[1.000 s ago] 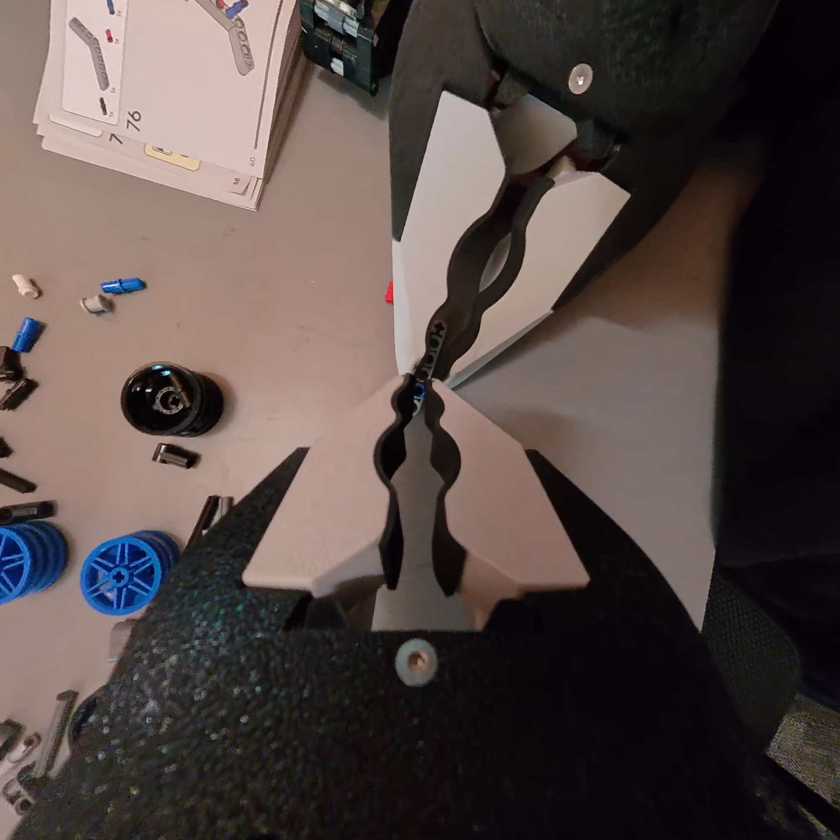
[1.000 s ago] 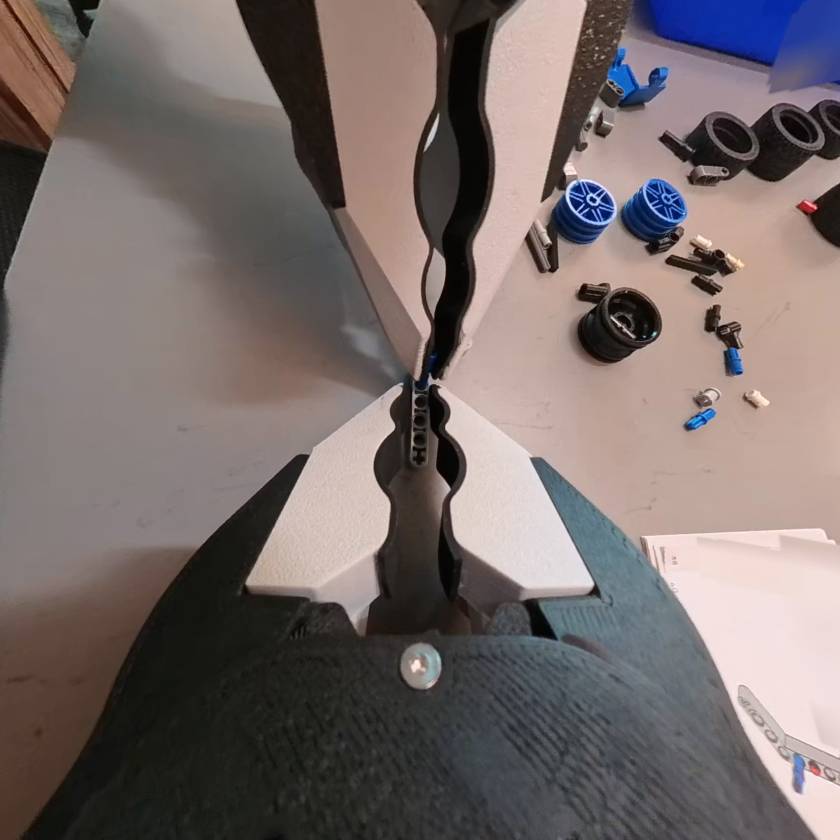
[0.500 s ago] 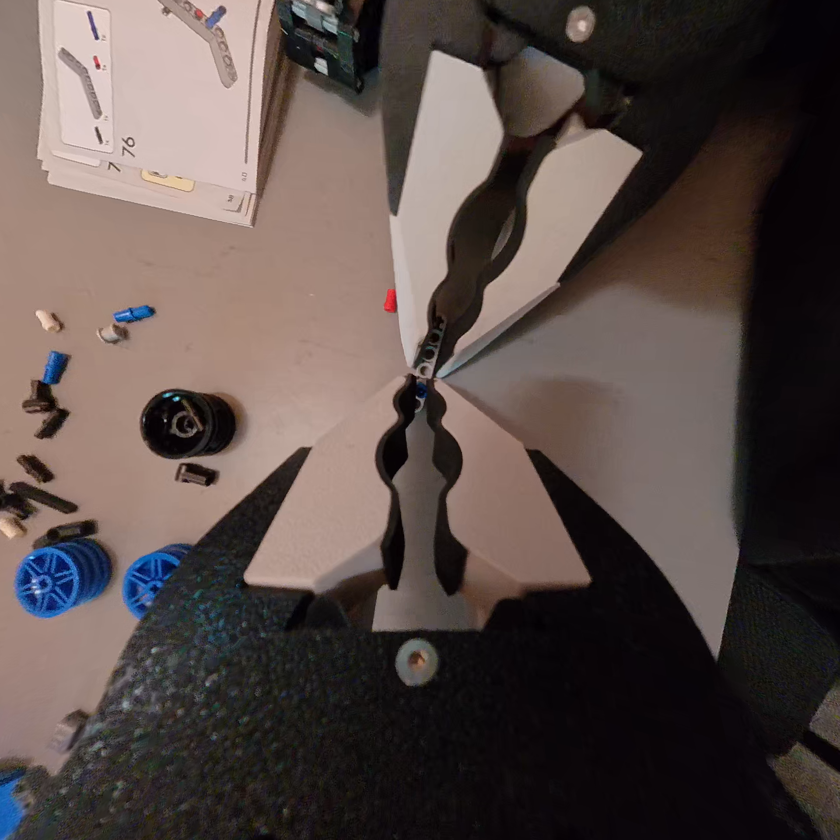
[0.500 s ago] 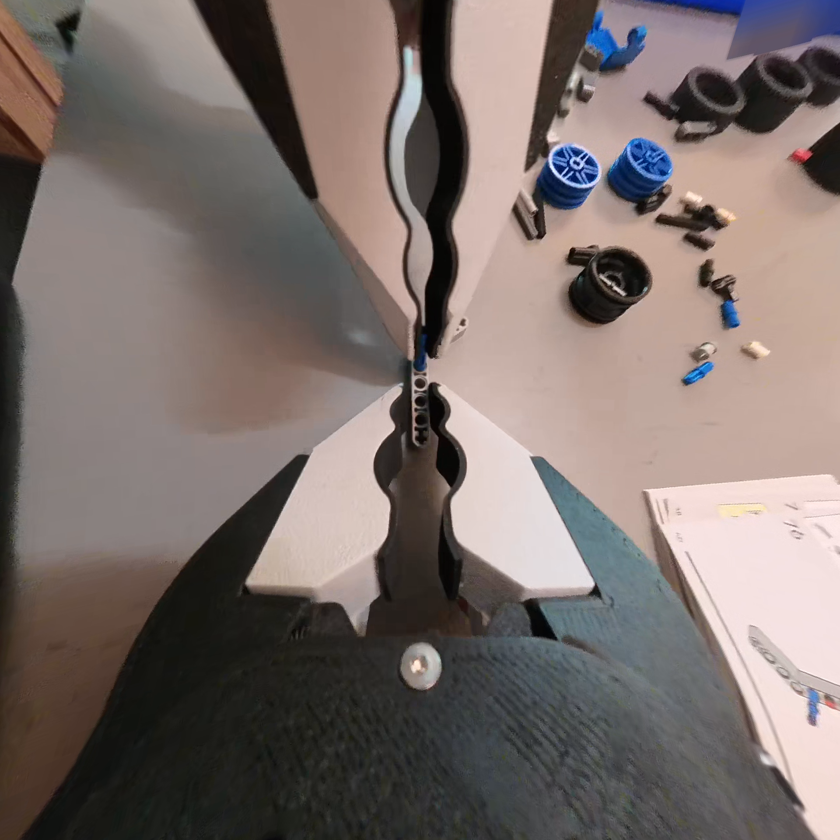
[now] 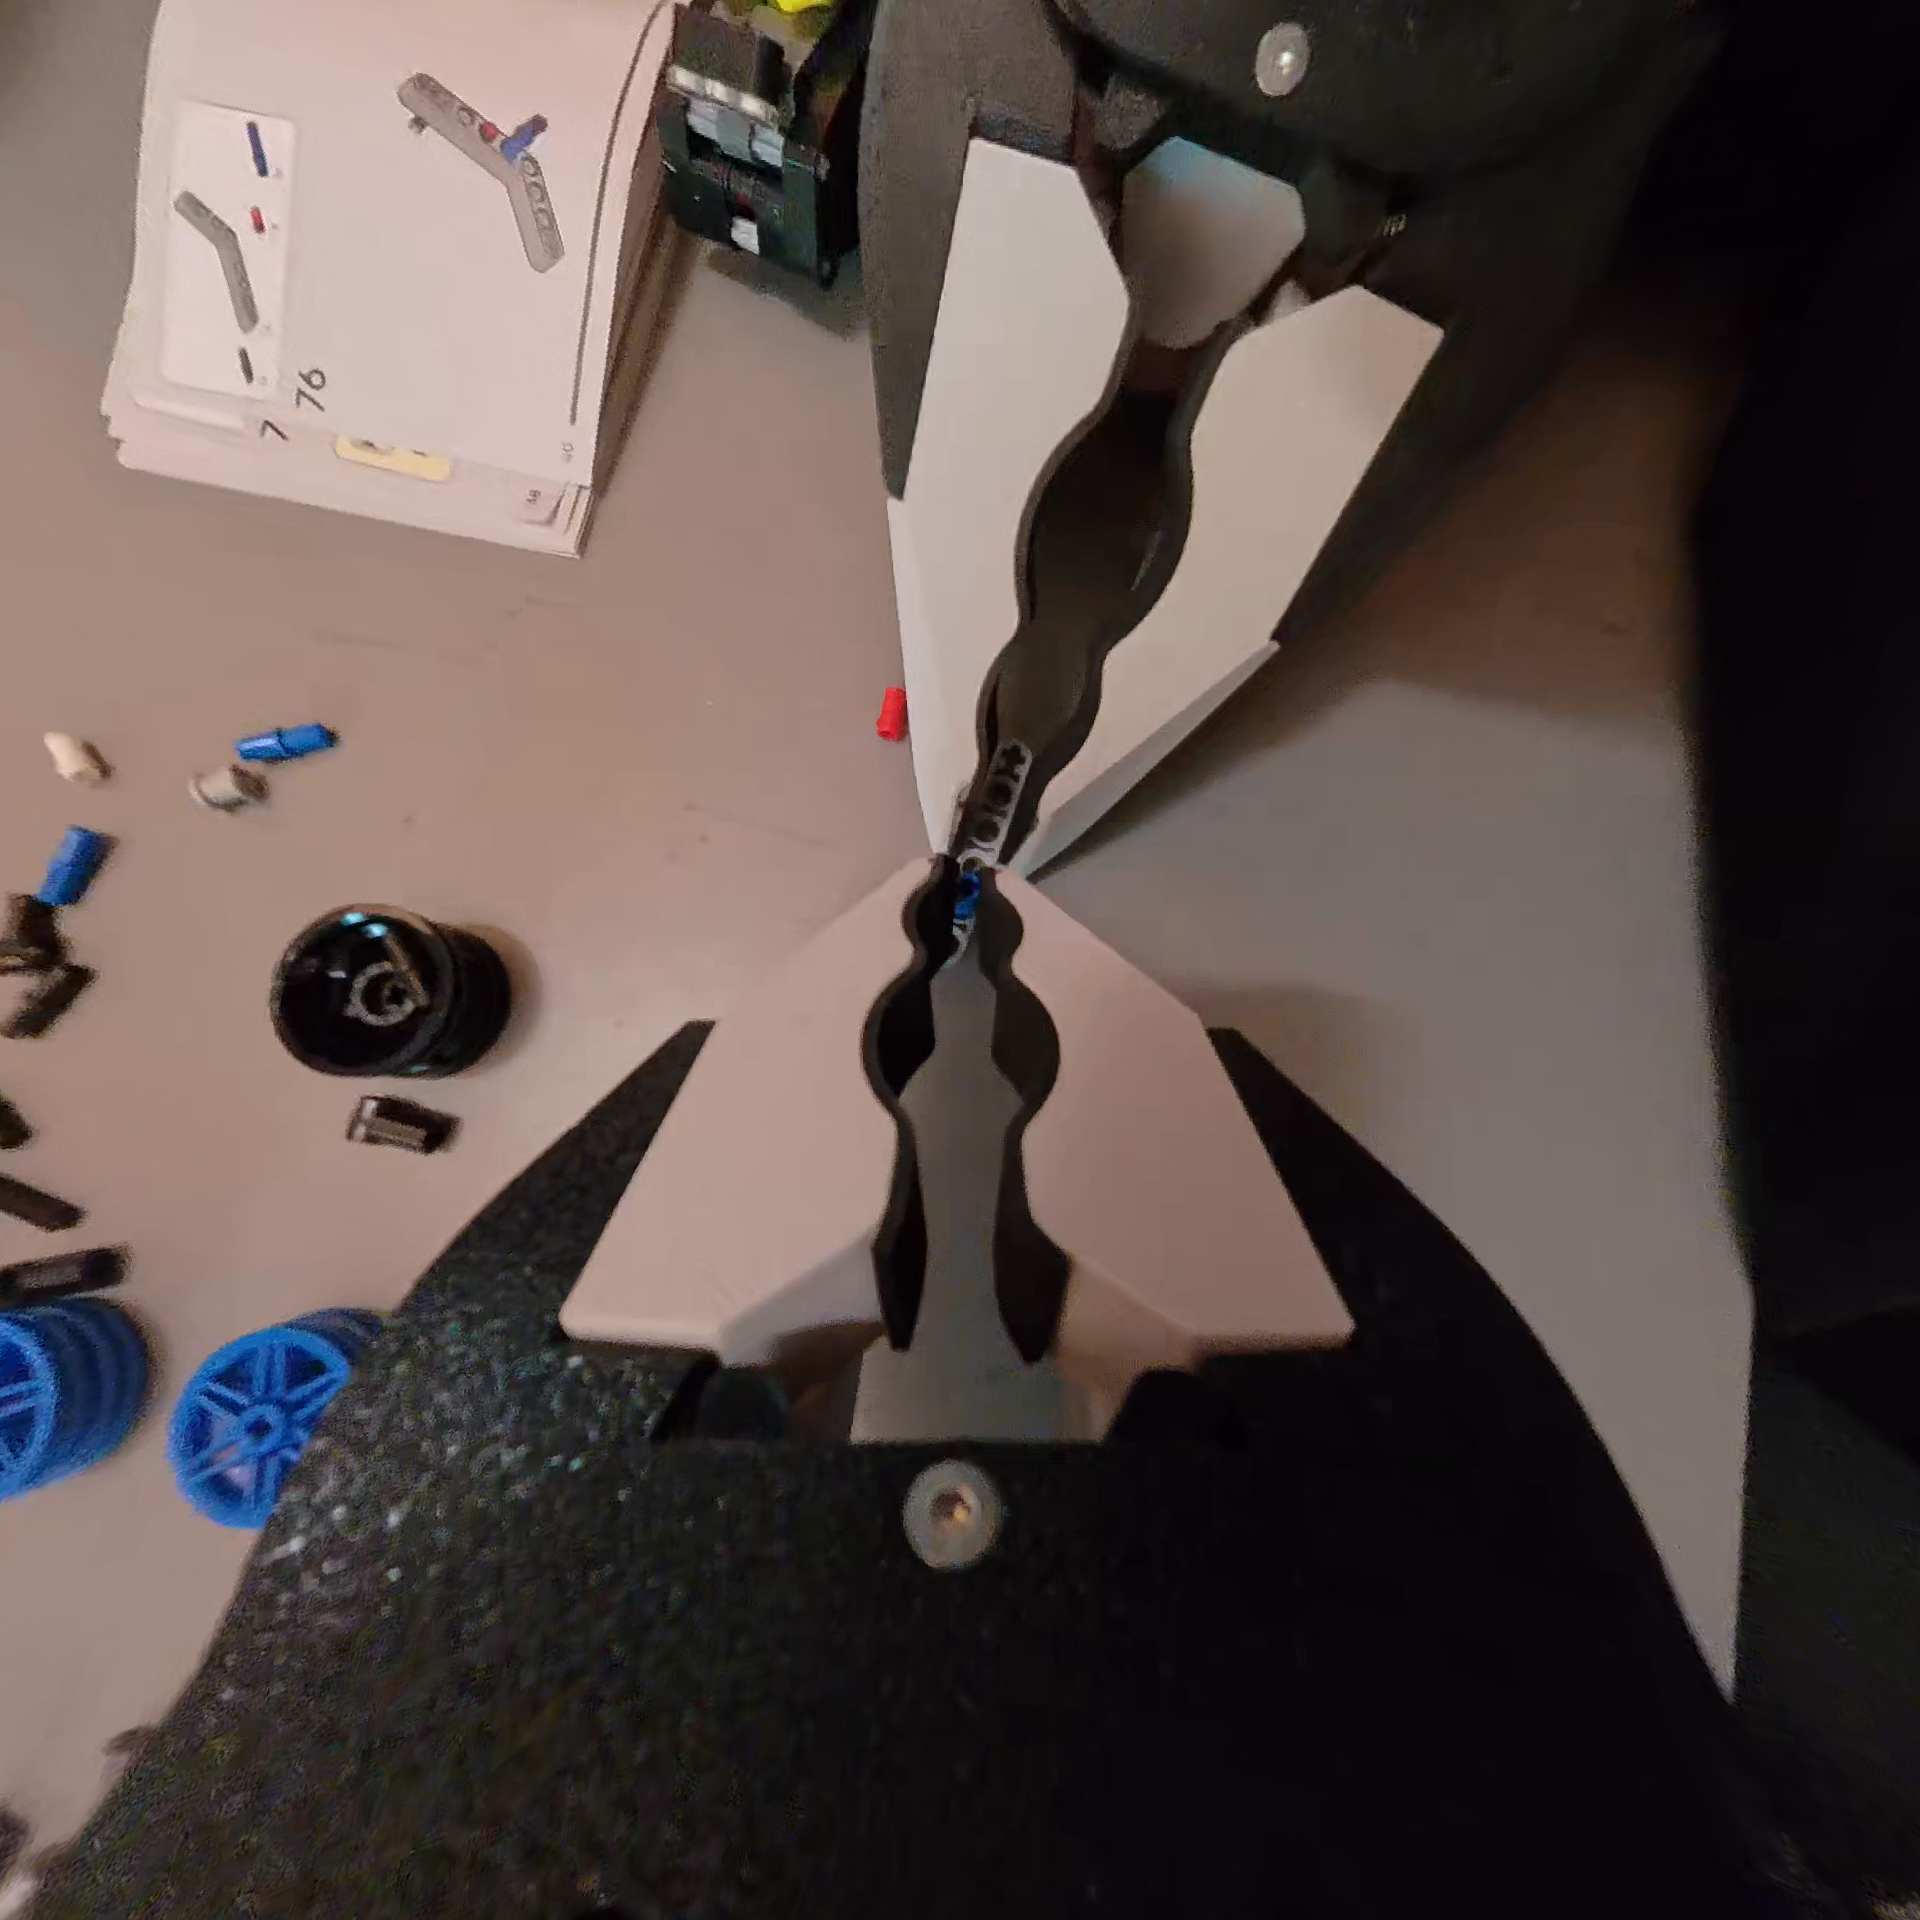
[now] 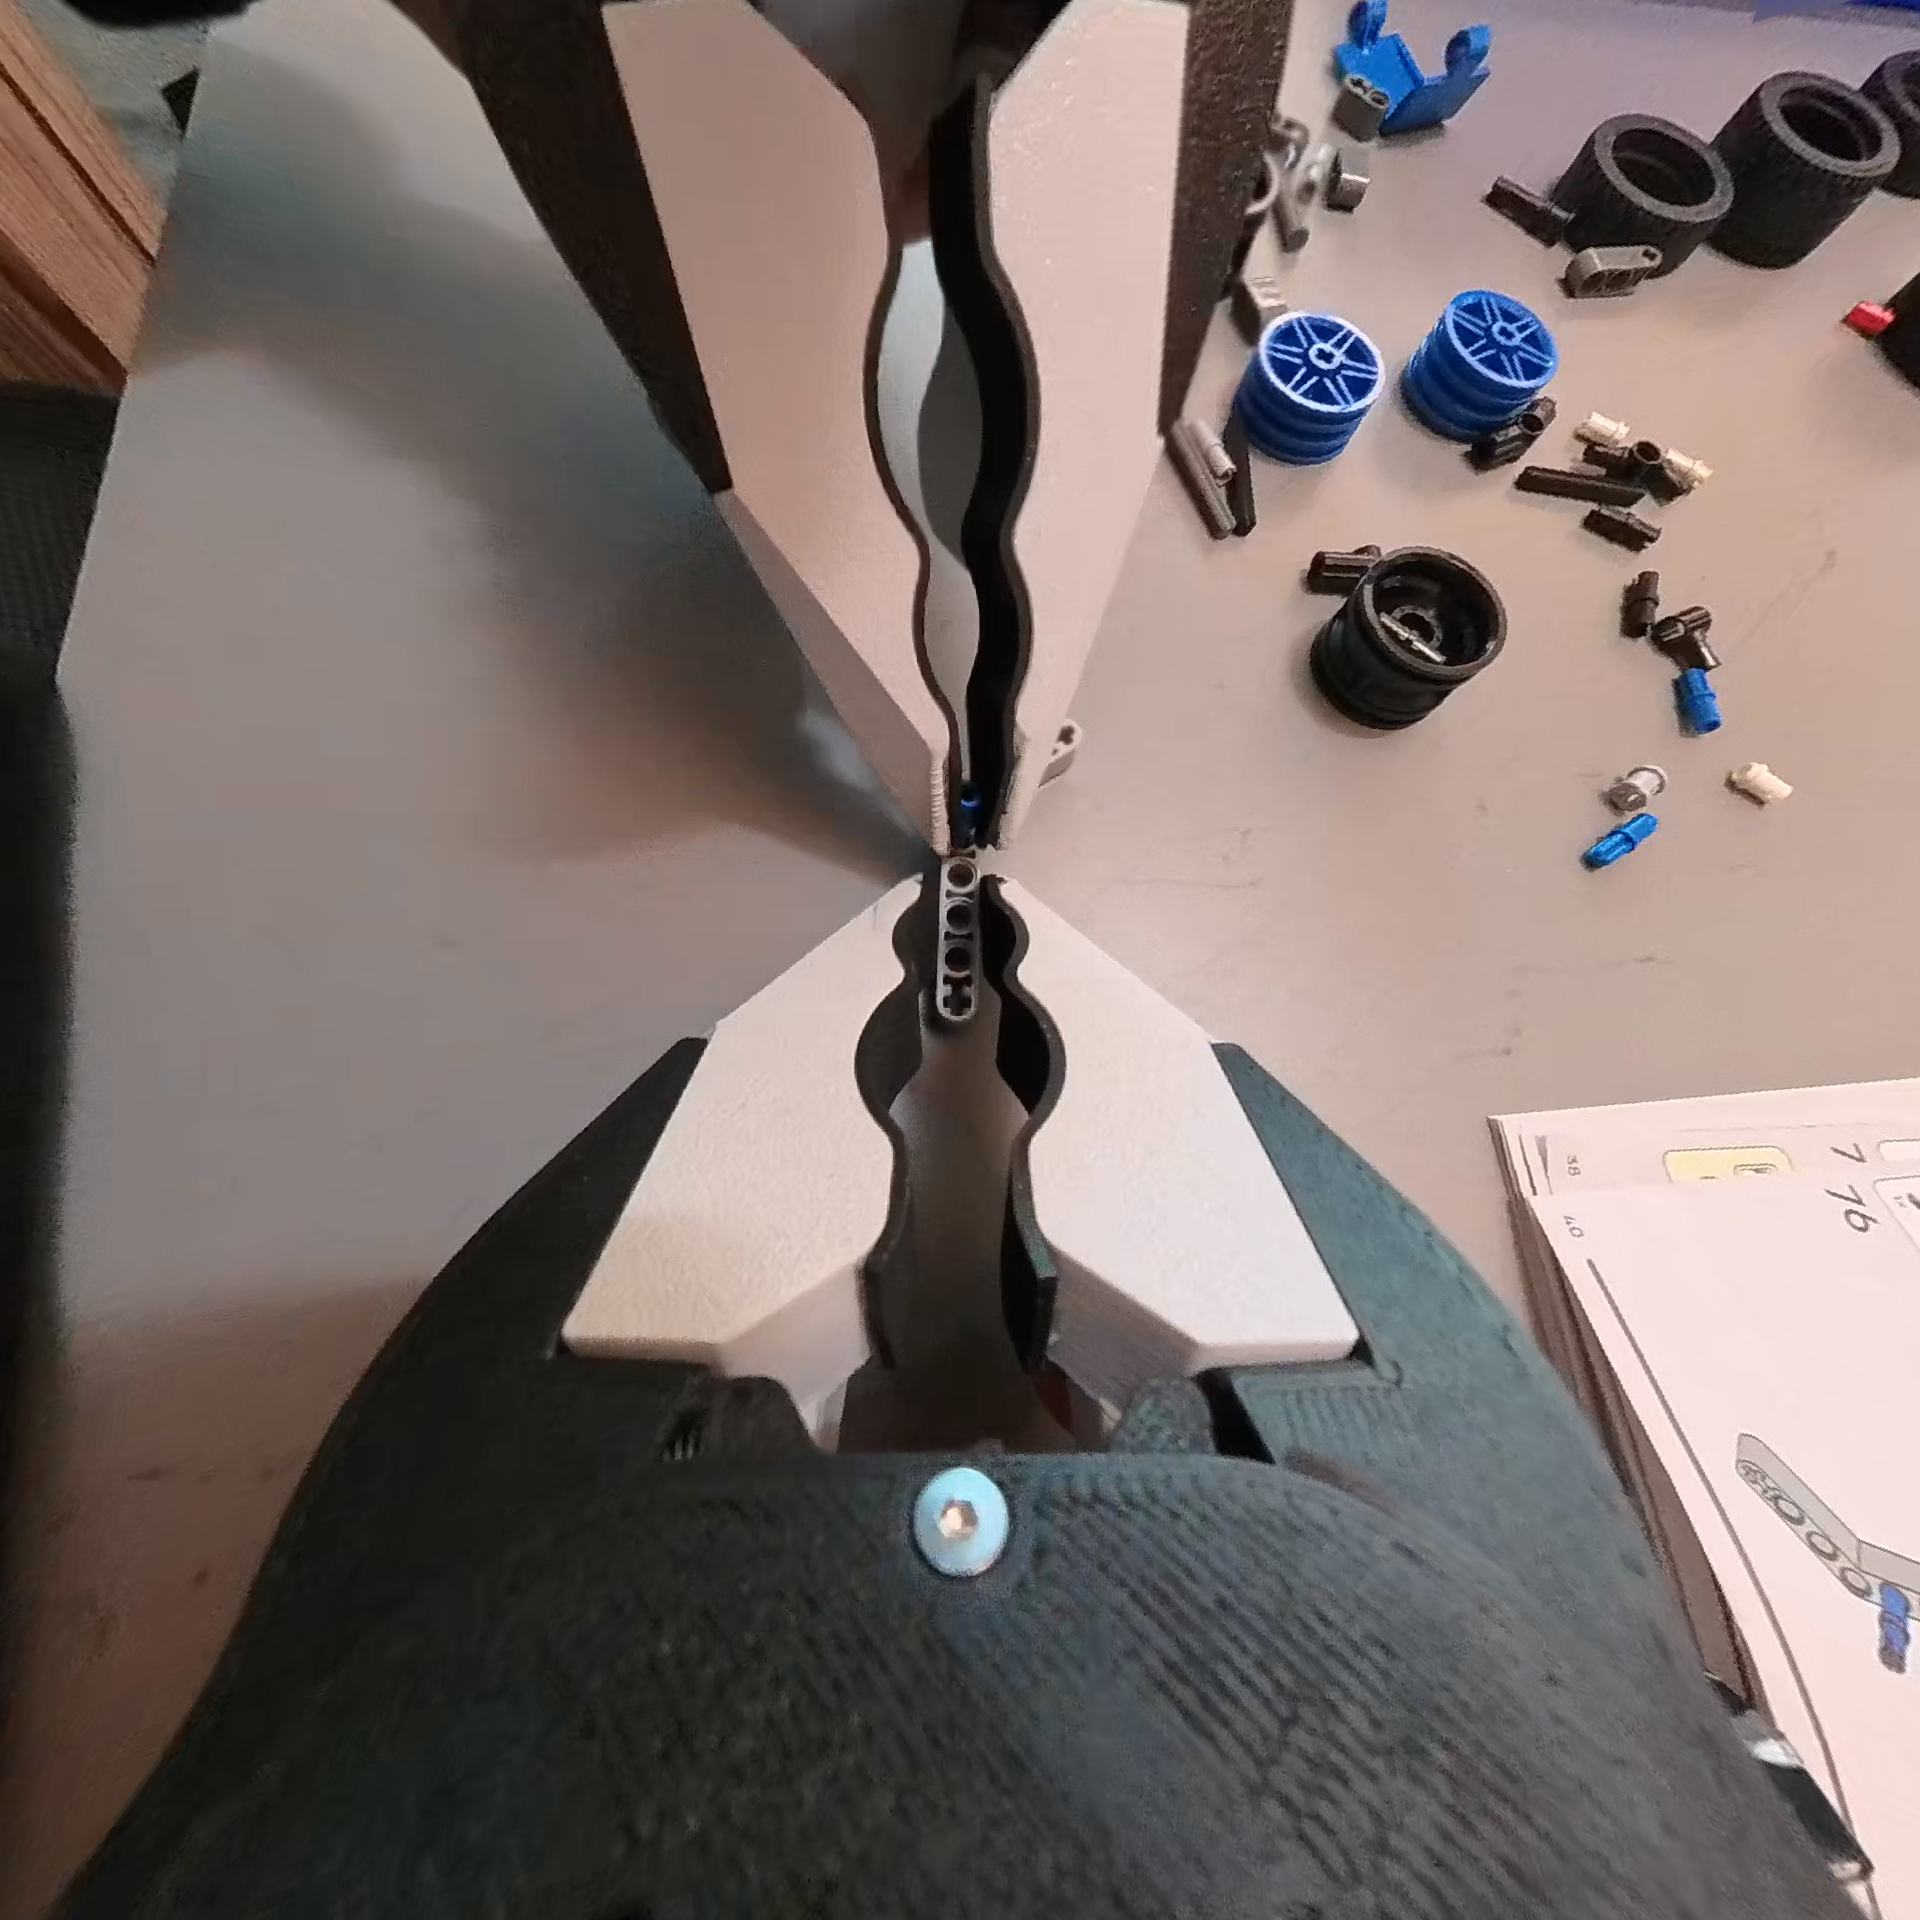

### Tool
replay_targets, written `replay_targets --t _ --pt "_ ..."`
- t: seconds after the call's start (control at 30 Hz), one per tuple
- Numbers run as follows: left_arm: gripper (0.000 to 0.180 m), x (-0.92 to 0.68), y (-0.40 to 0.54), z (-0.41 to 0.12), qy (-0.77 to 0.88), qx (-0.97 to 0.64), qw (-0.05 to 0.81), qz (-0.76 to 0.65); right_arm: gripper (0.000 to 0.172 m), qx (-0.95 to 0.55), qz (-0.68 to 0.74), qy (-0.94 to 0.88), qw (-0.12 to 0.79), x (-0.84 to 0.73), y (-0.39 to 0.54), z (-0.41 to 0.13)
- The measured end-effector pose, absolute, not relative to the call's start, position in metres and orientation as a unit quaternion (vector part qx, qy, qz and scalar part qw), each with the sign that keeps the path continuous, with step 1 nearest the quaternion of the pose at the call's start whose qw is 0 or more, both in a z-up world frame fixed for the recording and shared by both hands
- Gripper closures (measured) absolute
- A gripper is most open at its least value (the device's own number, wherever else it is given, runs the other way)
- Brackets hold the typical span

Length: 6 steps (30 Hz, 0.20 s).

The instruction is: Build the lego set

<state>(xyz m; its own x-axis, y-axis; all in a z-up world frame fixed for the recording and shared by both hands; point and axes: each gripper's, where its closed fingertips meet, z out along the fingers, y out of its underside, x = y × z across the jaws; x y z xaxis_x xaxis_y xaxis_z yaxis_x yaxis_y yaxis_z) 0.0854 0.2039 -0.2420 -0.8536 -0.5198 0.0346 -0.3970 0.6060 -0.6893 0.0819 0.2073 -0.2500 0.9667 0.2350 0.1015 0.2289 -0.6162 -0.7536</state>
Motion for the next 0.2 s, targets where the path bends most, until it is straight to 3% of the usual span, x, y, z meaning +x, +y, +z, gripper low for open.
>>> replay_targets --t 0.2 --pt "0.179 0.0860 0.2027 -0.2406 0.871 -0.267 0.103 -0.399 0.166 -0.899 0.007 -0.128 0.418 0.0822 0.2072 -0.2500"
